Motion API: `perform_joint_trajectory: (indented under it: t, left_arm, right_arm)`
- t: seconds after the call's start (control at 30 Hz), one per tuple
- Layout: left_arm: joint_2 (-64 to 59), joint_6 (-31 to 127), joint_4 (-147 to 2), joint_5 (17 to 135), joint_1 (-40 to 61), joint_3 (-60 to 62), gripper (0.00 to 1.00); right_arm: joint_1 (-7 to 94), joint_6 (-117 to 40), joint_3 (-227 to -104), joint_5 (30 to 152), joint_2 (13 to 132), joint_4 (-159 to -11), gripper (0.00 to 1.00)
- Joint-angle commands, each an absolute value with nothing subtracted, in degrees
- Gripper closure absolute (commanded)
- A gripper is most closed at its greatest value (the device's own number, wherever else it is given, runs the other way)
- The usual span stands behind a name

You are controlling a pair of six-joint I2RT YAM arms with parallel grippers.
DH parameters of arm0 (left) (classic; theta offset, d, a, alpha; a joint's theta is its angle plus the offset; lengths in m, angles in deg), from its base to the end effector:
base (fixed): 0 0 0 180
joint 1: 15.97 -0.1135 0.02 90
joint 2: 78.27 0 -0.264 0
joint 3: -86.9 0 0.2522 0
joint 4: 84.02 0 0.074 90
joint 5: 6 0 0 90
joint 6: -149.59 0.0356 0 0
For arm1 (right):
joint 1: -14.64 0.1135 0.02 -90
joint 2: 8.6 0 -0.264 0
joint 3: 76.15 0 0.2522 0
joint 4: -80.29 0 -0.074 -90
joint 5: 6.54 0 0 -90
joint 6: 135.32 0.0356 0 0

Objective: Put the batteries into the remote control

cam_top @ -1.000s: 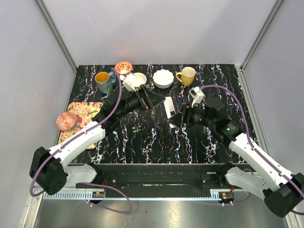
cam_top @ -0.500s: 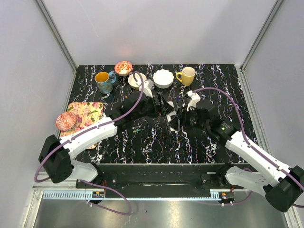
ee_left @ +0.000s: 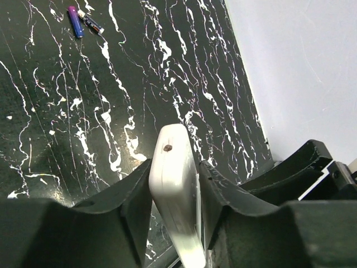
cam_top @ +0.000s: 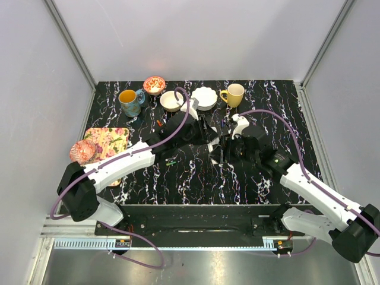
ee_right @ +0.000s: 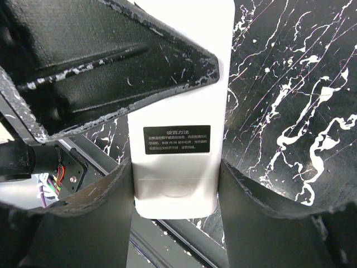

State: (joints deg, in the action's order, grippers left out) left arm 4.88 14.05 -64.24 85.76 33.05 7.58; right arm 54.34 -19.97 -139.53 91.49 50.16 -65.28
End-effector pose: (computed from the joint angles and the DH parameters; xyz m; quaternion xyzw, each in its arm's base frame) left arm 0.2242 -0.2564 0.3149 0.0170 0.8366 -0.3935 0.3808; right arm 0.1732 0.1503 0.3052 -0.1426 0.8519 0.3200 0.3892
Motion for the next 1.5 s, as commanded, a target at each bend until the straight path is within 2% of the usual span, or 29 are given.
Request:
perform_joint_trajectory:
  t: [0.0, 0.17, 0.3, 0.4, 0.53, 0.57, 0.7, 0.73, 0.77, 0.87, 0.93, 1.27, 1.47]
  left_arm:
    - [5.0, 13.9, -65.7, 85.9, 33.2, 5.8, 0.55]
    - [4.4, 13.7, -66.4, 85.3, 33.2, 7.4, 0.52]
    - [4.3, 13.7, -67.0, 84.5, 33.3, 8.0, 0.57]
    - [4.3, 13.7, -67.6, 84.4, 33.2, 8.3, 0.67]
    - [4.7, 14.0, -68.6, 82.4, 33.2, 8.1, 0.89]
    - [4.6, 14.1, -68.8, 82.2, 33.2, 8.1, 1.0]
    - [3.1, 14.1, -71.5, 81.8, 33.2, 10.8, 1.0]
    - [2.6, 14.0, -72.9, 82.0, 33.1, 11.4, 1.0]
    - [1.5, 13.8, -73.6, 82.0, 32.9, 12.3, 1.0]
    - [-2.2, 11.4, -79.4, 81.6, 30.9, 17.5, 1.0]
    - [-5.9, 7.8, -85.8, 81.1, 28.4, 23.3, 1.0]
    - [-15.5, 3.4, -102.7, 82.2, 24.2, 36.5, 1.0]
    - [-16.5, 0.0, -119.4, 77.2, 21.8, 43.2, 1.0]
  right_arm:
    - [54.9, -19.7, -141.8, 89.8, 48.7, -67.3, 1.0]
    - [54.8, -20.0, -142.1, 89.7, 48.3, -67.1, 1.0]
    - [54.9, -20.4, -142.1, 90.0, 48.3, -66.7, 1.0]
    - [54.9, -20.5, -142.1, 90.0, 48.2, -66.4, 1.0]
    - [54.9, -20.6, -142.2, 90.0, 47.8, -65.8, 1.0]
    - [54.9, -20.7, -142.3, 89.9, 47.8, -65.7, 1.0]
    - [54.9, -20.6, -142.9, 89.3, 47.3, -64.2, 1.0]
    - [54.9, -20.5, -143.5, 89.3, 47.0, -63.5, 0.96]
    - [54.9, -20.4, -143.9, 89.3, 47.0, -63.3, 0.56]
    - [54.9, -18.8, -145.5, 89.7, 46.2, -62.1, 0.18]
    - [54.9, -17.1, -146.3, 90.3, 45.6, -62.0, 0.03]
    - [54.9, -10.1, -143.8, 94.9, 44.9, -66.9, 0.0]
    - [54.8, -1.6, -137.7, 99.6, 45.2, -78.9, 0.0]
